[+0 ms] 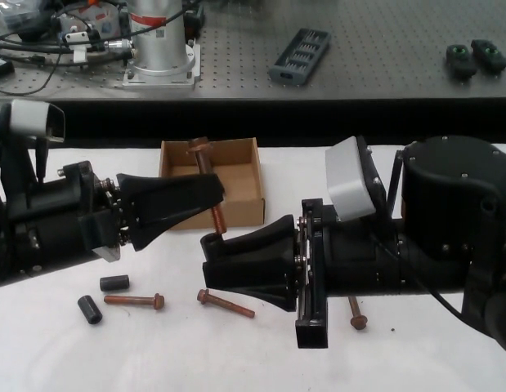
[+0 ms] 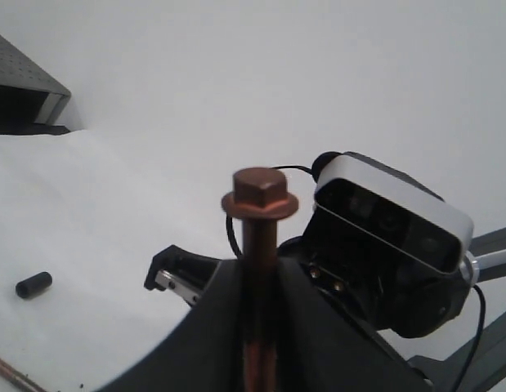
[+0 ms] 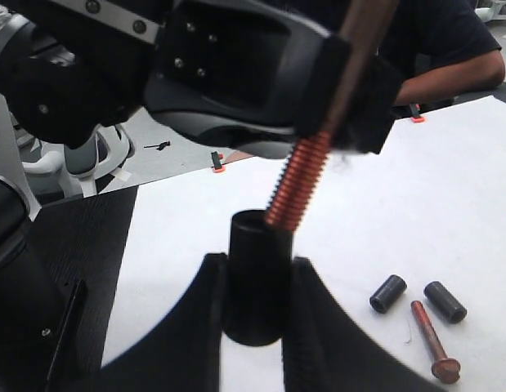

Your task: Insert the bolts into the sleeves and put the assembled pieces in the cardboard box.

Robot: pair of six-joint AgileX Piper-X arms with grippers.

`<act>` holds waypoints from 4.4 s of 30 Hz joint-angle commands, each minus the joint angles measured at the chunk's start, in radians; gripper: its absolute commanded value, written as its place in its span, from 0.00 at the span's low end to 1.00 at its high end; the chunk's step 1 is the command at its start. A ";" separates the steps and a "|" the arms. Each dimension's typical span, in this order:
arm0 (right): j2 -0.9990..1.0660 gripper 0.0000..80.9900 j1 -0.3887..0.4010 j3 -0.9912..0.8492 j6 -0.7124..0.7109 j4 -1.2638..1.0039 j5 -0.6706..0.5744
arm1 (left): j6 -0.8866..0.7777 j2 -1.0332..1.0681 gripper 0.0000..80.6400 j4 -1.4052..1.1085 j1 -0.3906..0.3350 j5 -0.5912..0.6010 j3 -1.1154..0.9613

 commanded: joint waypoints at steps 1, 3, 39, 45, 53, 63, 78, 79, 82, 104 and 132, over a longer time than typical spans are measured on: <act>0.000 0.02 -0.001 -0.004 0.007 -0.022 0.024 | 0.059 -0.009 0.01 0.036 -0.006 -0.006 -0.004; 0.000 0.02 -0.001 -0.004 0.003 -0.022 0.024 | 0.070 -0.009 0.01 0.040 -0.006 -0.016 -0.004; 0.000 0.02 -0.022 -0.004 -0.007 -0.022 0.046 | 0.114 -0.009 0.01 0.099 -0.006 -0.021 -0.004; 0.000 0.02 -0.022 -0.004 -0.007 -0.022 0.046 | 0.145 -0.009 0.01 0.099 -0.006 -0.021 -0.004; 0.000 0.02 -0.021 -0.004 0.042 -0.117 0.046 | 0.315 -0.009 0.01 0.099 -0.006 -0.021 -0.004; 0.000 0.02 -0.021 -0.004 0.063 -0.119 0.046 | 0.379 -0.009 0.28 0.096 -0.006 -0.029 0.001; 0.082 0.02 -0.113 -0.074 0.063 -0.119 0.064 | 0.336 -0.090 0.64 0.056 0.065 -0.208 -0.008; 0.115 0.02 -0.134 -0.108 0.065 -0.110 0.061 | 0.312 -0.110 0.63 0.085 0.085 -0.208 -0.008; 0.222 0.02 -0.182 -0.245 0.065 -0.016 0.061 | 0.330 -0.217 0.58 0.260 0.133 -0.211 -0.006; 0.894 0.02 -0.217 -1.188 0.180 0.572 0.390 | 0.574 -0.873 0.22 1.225 0.165 -0.526 -0.006; 0.381 0.41 -0.185 -0.942 -0.172 1.024 0.361 | 0.947 -0.568 0.43 1.118 0.165 -0.515 -0.062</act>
